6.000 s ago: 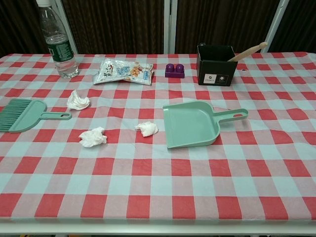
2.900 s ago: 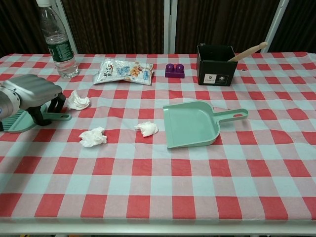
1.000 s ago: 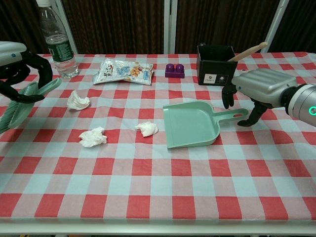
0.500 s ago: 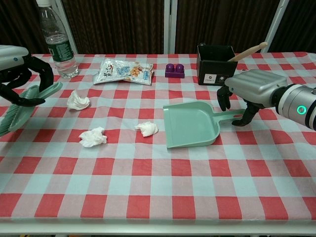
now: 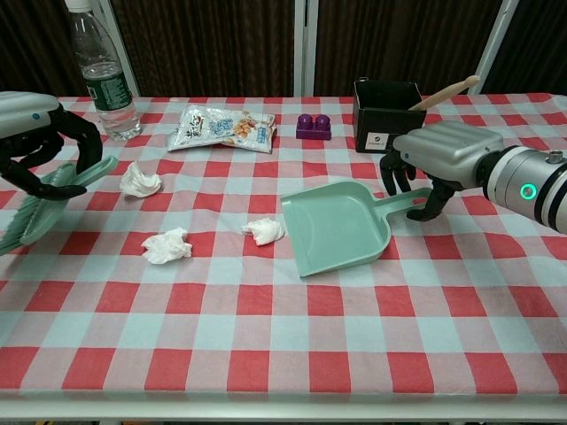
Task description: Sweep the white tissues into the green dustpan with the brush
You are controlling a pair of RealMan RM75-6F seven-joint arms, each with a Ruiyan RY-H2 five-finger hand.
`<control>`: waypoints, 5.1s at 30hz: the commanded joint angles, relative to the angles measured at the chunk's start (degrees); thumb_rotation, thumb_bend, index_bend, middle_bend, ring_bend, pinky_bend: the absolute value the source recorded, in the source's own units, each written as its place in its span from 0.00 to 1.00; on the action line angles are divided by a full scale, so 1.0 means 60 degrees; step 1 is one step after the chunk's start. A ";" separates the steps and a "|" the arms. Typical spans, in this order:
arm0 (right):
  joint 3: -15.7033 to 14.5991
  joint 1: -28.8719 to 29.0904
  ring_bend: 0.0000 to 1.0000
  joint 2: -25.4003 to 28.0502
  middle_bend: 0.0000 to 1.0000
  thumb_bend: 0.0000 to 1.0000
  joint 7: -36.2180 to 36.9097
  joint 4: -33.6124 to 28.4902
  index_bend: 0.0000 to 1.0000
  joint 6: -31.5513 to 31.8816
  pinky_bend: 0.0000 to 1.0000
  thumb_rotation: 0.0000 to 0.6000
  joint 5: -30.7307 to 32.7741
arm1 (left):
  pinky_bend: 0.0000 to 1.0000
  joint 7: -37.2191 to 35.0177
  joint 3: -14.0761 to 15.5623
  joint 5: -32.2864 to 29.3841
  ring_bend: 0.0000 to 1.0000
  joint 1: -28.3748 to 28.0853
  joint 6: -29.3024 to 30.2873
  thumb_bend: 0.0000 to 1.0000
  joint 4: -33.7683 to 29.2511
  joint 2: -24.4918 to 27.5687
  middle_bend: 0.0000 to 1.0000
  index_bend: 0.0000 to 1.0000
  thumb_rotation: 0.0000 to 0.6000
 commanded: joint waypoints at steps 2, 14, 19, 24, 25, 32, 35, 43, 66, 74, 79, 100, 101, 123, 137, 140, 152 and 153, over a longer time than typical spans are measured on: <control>0.0168 0.0220 0.40 0.0387 0.56 0.52 -0.0122 -0.0411 0.64 -0.0179 0.40 1.00 0.0285 | 0.92 -0.0055 -0.0011 0.0017 0.78 -0.0037 -0.0051 0.45 0.0006 -0.0083 0.54 0.55 1.00; -0.0034 0.0988 0.41 0.1072 0.58 0.54 -0.1326 -0.1259 0.66 -0.0546 0.40 1.00 0.1223 | 0.92 0.0056 -0.0699 -0.0592 0.78 -0.0444 -0.0372 0.46 0.1113 -0.0525 0.54 0.55 1.00; -0.0185 0.1162 0.41 0.1031 0.58 0.54 -0.1532 -0.1370 0.66 -0.0464 0.40 1.00 0.1503 | 0.92 -0.1211 -0.0953 -0.0525 0.77 -0.1023 -0.1065 0.46 0.2331 -0.0968 0.54 0.55 1.00; -0.0307 0.1315 0.41 0.0941 0.58 0.54 -0.1745 -0.1489 0.67 -0.0317 0.40 1.00 0.1725 | 0.92 -0.2402 -0.0941 -0.0134 0.75 -0.1636 -0.1618 0.46 0.3591 -0.1592 0.54 0.55 1.00; -0.0314 0.1352 0.41 0.0922 0.58 0.54 -0.1782 -0.1518 0.67 -0.0268 0.40 1.00 0.1784 | 0.92 -0.2734 -0.0926 -0.0044 0.75 -0.1769 -0.1721 0.46 0.3849 -0.1743 0.54 0.55 1.00; -0.0357 0.1503 0.42 0.0776 0.58 0.54 -0.1940 -0.1524 0.67 0.0051 0.40 1.00 0.2061 | 0.92 -0.4301 -0.0705 0.0513 0.74 -0.2329 -0.1915 0.46 0.5085 -0.2480 0.54 0.55 1.00; -0.0389 0.1571 0.42 0.0674 0.58 0.54 -0.1990 -0.1494 0.67 0.0119 0.40 1.00 0.2172 | 0.92 -0.4692 -0.0602 0.0691 0.74 -0.2502 -0.1897 0.46 0.5461 -0.2735 0.54 0.55 1.00; -0.0415 0.1734 0.42 0.0408 0.58 0.54 -0.1992 -0.1301 0.68 0.0255 0.40 1.00 0.2346 | 0.92 -0.5399 -0.0343 0.1064 0.74 -0.2802 -0.1669 0.46 0.5688 -0.3134 0.54 0.55 1.00; -0.0435 0.2058 0.42 -0.0241 0.58 0.56 -0.0797 -0.0102 0.68 -0.0347 0.39 1.00 0.1599 | 0.92 -0.5109 -0.0404 0.0670 0.74 -0.2157 0.0006 0.47 0.1905 -0.1258 0.54 0.55 1.00; -0.0540 0.2050 0.42 0.0046 0.58 0.56 -0.0180 0.0048 0.68 -0.0663 0.39 1.00 0.1020 | 0.92 -0.3202 -0.0089 -0.0358 0.74 -0.0982 0.0402 0.48 -0.0251 -0.0302 0.54 0.55 1.00; -0.0573 0.2054 0.42 0.0076 0.58 0.56 0.0037 0.0107 0.68 -0.0756 0.39 1.00 0.0816 | 0.92 -0.2087 -0.0037 -0.0969 0.74 -0.0587 0.0470 0.48 -0.1122 -0.0540 0.54 0.55 1.00; -0.0580 0.1989 0.42 0.0163 0.58 0.56 0.0095 -0.0062 0.68 -0.0656 0.38 1.00 0.0840 | 0.92 0.0451 -0.1538 -0.2048 0.73 -0.0982 0.0674 0.48 0.0383 -0.3829 0.54 0.55 1.00; -0.0563 0.1995 0.42 0.0139 0.58 0.56 0.0092 -0.0044 0.68 -0.0650 0.38 1.00 0.0871 | 0.92 0.0403 -0.1639 -0.2090 0.73 -0.1053 0.0601 0.48 0.0543 -0.3951 0.54 0.55 1.00; -0.0296 0.2146 0.42 -0.0434 0.59 0.56 -0.0081 0.0522 0.69 -0.0662 0.38 1.00 0.1632 | 0.92 -0.0602 -0.2309 -0.1942 0.71 -0.1718 -0.0050 0.48 0.1865 -0.4561 0.54 0.55 1.00; -0.0043 0.2530 0.42 -0.0923 0.59 0.56 -0.0333 0.0966 0.69 -0.0805 0.38 1.00 0.2080 | 0.92 -0.1418 -0.2546 -0.1864 0.70 -0.2004 -0.0303 0.49 0.2452 -0.4816 0.54 0.55 1.00; 0.0003 0.2570 0.42 -0.1020 0.59 0.56 -0.0283 0.1039 0.69 -0.0820 0.38 1.00 0.2131 | 0.92 -0.1654 -0.2585 -0.1733 0.70 -0.2104 -0.0249 0.49 0.2577 -0.4986 0.54 0.55 1.00; 0.0027 0.2419 0.42 -0.1224 0.59 0.57 0.0217 0.1230 0.69 -0.0767 0.38 1.00 0.2077 | 0.92 -0.2473 -0.2878 -0.1737 0.69 -0.2498 -0.0449 0.49 0.2688 -0.5526 0.54 0.55 1.00; 0.0029 0.2397 0.42 -0.1237 0.59 0.57 0.0279 0.1249 0.69 -0.0767 0.38 1.00 0.2061 | 0.92 -0.2483 -0.2903 -0.1729 0.69 -0.2526 -0.0435 0.49 0.2693 -0.5553 0.54 0.55 1.00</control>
